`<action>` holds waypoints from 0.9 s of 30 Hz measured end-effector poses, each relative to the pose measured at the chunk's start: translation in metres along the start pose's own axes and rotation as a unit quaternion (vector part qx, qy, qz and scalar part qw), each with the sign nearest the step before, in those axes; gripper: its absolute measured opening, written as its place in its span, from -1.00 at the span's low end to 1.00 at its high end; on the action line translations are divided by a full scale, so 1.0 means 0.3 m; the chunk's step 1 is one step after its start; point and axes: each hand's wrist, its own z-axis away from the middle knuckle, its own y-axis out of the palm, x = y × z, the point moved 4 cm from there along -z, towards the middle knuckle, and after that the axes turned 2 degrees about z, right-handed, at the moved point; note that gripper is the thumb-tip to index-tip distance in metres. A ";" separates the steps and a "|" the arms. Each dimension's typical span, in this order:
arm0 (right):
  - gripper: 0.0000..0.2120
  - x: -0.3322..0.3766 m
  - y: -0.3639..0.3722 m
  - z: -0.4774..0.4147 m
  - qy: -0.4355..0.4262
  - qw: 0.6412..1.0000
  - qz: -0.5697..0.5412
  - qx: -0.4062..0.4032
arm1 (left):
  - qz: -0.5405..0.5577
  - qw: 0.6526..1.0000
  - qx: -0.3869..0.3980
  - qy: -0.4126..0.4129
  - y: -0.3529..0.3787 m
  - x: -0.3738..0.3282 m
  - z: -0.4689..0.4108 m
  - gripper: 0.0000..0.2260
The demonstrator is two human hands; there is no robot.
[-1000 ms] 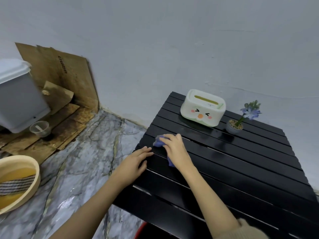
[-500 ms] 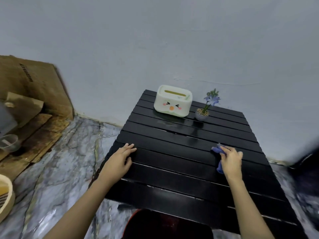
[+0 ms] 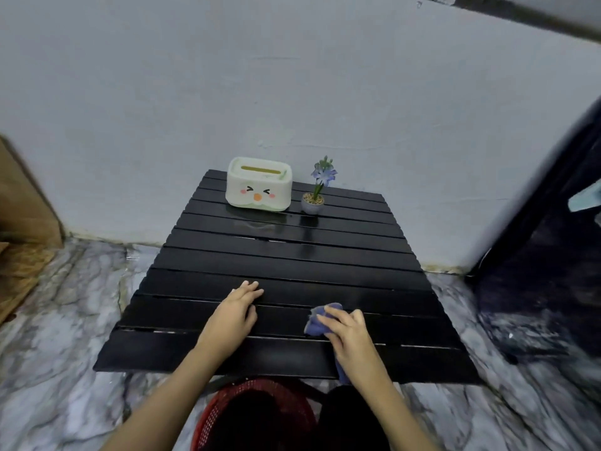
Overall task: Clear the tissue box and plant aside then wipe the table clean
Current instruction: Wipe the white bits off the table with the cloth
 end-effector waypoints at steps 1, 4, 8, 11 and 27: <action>-0.70 -0.015 -0.016 0.033 0.010 1.000 0.004 0.004 | 0.001 1.000 -0.001 0.001 0.011 -0.011 0.007 -0.65; -0.72 -0.096 -0.092 0.101 0.029 0.999 0.038 -0.020 | 0.000 1.000 -0.001 0.000 0.022 -0.016 0.023 -0.65; -0.73 -0.245 -0.185 0.099 0.114 0.987 0.082 -0.081 | 0.015 1.000 0.007 -0.013 0.003 -0.008 0.007 -0.65; -0.71 -0.283 -0.186 0.017 0.170 0.978 0.091 -0.081 | 0.004 0.999 0.034 -0.008 -0.017 0.010 -0.035 -0.65; -0.71 -0.151 0.234 -0.698 0.221 0.969 0.098 -0.061 | -0.039 0.999 -0.013 0.011 -0.024 0.063 -0.169 -0.65</action>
